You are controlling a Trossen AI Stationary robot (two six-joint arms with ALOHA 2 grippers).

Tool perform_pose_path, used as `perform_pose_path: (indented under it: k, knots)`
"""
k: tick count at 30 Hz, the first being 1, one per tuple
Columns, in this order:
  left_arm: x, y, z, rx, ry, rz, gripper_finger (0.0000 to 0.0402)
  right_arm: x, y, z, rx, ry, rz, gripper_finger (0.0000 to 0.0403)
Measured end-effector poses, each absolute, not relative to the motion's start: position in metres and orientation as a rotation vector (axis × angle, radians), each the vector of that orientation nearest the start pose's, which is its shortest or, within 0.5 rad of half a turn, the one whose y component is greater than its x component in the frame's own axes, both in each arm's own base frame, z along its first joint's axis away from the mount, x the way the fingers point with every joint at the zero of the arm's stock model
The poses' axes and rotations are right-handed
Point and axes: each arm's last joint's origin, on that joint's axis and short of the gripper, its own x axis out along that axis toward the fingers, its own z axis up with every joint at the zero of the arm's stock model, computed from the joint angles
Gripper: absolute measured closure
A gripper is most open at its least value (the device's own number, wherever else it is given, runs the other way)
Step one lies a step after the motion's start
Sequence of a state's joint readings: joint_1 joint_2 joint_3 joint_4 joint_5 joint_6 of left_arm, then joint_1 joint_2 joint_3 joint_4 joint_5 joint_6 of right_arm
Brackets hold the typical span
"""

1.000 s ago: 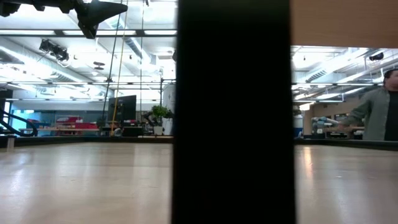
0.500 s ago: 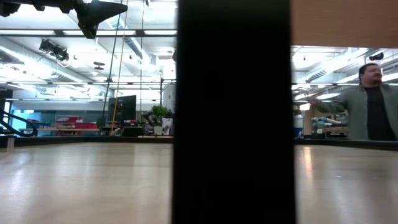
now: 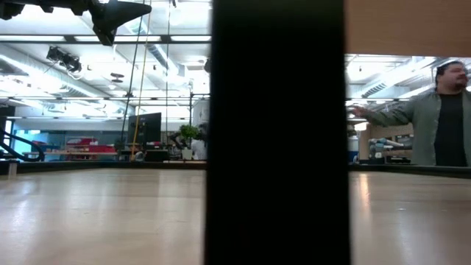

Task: Pick and place cans onto a shelf
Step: Return to Home Position

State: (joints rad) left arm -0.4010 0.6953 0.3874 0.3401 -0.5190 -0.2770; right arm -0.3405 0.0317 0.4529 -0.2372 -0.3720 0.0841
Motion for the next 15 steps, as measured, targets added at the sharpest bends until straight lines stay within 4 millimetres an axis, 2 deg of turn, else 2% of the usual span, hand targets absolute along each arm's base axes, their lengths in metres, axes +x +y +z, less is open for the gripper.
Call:
perform_pose_path:
  k: [5, 12, 15]
  knots:
    - [0.155, -0.050, 0.258, -0.290, -0.044, 0.113, 0.0145, 0.069, -0.013, 0.246, 0.054, -0.184, 0.021, 0.0403]
    - [0.155, -0.050, 0.258, -0.291, -0.044, 0.113, 0.0145, 0.095, -0.018, 0.179, 0.096, -0.144, -0.039, 0.0403]
    - [0.155, -0.050, 0.259, -0.291, -0.046, 0.113, 0.0145, 0.096, -0.014, 0.172, 0.059, -0.071, -0.070, 0.0403]
